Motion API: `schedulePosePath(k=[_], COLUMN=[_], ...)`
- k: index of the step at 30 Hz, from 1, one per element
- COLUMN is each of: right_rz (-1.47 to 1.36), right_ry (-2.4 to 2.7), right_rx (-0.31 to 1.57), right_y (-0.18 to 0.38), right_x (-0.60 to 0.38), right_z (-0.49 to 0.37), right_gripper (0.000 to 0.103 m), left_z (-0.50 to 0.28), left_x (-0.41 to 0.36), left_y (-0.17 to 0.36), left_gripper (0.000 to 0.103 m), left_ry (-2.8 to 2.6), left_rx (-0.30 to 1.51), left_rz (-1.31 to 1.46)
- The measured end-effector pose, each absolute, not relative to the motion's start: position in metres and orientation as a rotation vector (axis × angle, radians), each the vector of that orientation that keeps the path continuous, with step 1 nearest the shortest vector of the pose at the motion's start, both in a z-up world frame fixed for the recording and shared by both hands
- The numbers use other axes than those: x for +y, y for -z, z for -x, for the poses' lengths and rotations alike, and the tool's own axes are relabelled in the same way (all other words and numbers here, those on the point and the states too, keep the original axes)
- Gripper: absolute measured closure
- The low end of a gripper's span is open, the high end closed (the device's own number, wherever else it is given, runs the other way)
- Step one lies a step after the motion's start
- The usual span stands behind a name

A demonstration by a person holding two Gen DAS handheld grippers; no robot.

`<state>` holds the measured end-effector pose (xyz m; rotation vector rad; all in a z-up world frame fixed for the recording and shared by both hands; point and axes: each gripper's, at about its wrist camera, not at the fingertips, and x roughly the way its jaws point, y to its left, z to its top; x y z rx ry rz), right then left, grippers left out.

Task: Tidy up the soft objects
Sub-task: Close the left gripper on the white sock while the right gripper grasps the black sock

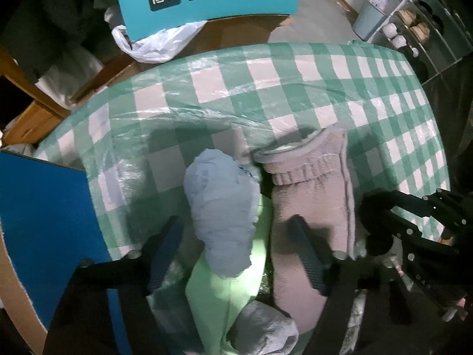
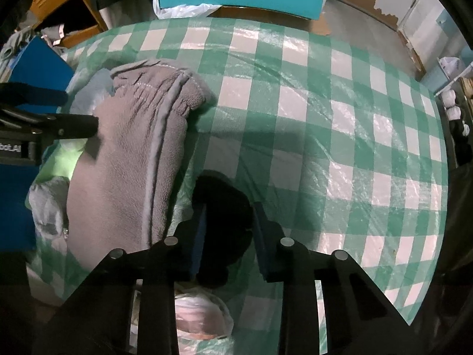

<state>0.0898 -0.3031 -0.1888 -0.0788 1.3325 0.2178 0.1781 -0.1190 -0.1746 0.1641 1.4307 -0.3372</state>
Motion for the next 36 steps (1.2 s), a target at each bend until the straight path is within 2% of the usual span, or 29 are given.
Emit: schedulePosePath(k=[3, 6, 7, 9, 11, 19, 31, 34, 36], right_rz=[0.072, 0.064, 0.062, 0.059, 0.059, 0.055, 0.030, 0.023, 0.024], right_ry=[-0.221, -0.225, -0.226, -0.230, -0.231, -0.226, -0.238, -0.243, -0.248], right_rx=[1.331, 1.326, 1.325, 1.323, 1.320, 1.297, 1.246, 1.243, 1.239], right_y=[0.186, 0.182, 0.180, 0.177, 0.177, 0.171, 0.146, 0.143, 0.141], right_x=[-0.302, -0.303, -0.302, -0.302, -0.301, -0.303, -0.298, -0.297, -0.296], right_z=[-0.093, -0.092, -0.091, -0.090, -0.088, -0.092, -0.097, -0.098, -0.097], right_gripper=[0.077, 0.077, 0.077, 0.077, 0.077, 0.086, 0.088, 0.088, 0.088], left_z=[-0.177, -0.177, -0.176, -0.176, -0.175, -0.179, -0.183, -0.183, -0.183], left_x=[-0.120, -0.119, -0.118, -0.119, -0.120, -0.110, -0.106, -0.109, -0.111], left_y=[0.174, 0.171, 0.170, 0.169, 0.168, 0.170, 0.187, 0.192, 0.194], left_gripper=[0.038, 0.038, 0.037, 0.026, 0.023, 0.021, 0.022, 0.028, 0.051], left_ry=[0.352, 0.358, 0.357, 0.343, 0.330, 0.311, 0.263, 0.277, 0.285], left_rx=[1.432, 1.429, 1.428, 1.423, 1.411, 1.418, 1.432, 1.442, 1.452], left_rz=[-0.159, -0.151, -0.147, -0.160, -0.187, -0.176, -0.198, -0.199, -0.194])
